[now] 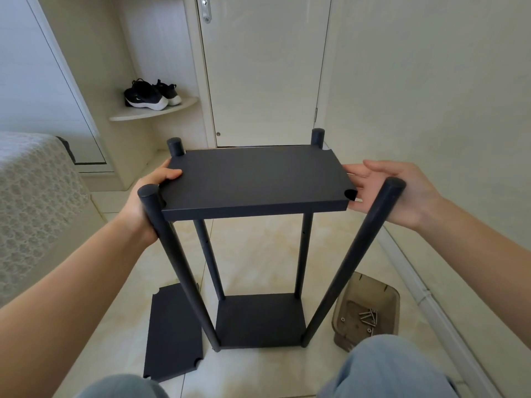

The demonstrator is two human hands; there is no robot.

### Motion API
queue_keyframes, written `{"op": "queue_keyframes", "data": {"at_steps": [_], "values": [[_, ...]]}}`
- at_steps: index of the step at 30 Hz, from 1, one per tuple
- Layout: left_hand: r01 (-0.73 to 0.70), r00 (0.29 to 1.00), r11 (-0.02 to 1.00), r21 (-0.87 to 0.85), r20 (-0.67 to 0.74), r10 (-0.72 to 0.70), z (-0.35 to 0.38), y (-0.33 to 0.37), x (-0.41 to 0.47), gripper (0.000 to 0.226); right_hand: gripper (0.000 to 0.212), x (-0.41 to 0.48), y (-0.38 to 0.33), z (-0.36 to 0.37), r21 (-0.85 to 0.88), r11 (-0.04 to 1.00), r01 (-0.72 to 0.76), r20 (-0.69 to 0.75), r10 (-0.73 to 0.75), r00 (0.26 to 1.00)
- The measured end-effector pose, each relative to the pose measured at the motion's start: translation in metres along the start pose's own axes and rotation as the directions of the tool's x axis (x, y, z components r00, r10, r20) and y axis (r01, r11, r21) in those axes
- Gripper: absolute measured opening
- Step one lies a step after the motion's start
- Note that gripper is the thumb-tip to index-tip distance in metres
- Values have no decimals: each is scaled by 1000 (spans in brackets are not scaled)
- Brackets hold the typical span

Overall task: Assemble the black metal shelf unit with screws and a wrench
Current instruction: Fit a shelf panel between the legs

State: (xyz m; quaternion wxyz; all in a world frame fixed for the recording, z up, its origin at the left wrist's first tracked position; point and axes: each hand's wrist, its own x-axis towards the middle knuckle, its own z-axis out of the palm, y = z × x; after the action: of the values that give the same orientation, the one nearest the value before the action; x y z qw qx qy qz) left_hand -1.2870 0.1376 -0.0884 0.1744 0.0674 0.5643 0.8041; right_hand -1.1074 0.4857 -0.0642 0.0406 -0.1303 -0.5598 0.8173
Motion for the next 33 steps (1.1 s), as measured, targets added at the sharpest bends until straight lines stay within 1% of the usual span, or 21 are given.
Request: {"op": "queue_keyframes", "data": {"at_steps": [2,4,8,10,12,16,19,21,25,33], "values": [[-1,1000,1000,-1,-4,1,1,-1,-1,29,51,-3,4,2,-6,1000,22,-19,-22,1000],[1,1000,1000,5,-5,-1,2,-1,-1,30,48,-3,8,9,-49,998,41,-81,-45,996],[13,1000,1000,-8,-28,-13,9,-3,-1,27,28,1,10,30,-101,994,43,-240,-66,969],[8,999,1000,-12,-35,-8,10,-5,0,25,18,5,11,37,-111,993,44,-279,-73,957],[6,999,1000,-14,-42,-6,9,-5,-1,22,14,8,12,40,-108,993,41,-303,-72,950],[-6,998,1000,-21,-61,5,4,-5,-2,18,28,15,16,43,-66,998,25,-344,-46,938],[-22,999,999,-28,-49,20,-1,-8,-5,16,25,21,21,43,-63,998,30,-349,-50,936],[-8,1000,1000,-22,-30,7,-3,-15,-9,17,24,24,28,43,-42,999,14,-370,-28,929],[18,997,1000,-21,-74,-19,-6,-34,-14,14,29,31,45,41,-59,998,-31,-409,4,913],[46,998,998,-48,-36,-47,-18,-62,-8,23,29,29,76,34,-80,995,-64,-436,23,899]]}}
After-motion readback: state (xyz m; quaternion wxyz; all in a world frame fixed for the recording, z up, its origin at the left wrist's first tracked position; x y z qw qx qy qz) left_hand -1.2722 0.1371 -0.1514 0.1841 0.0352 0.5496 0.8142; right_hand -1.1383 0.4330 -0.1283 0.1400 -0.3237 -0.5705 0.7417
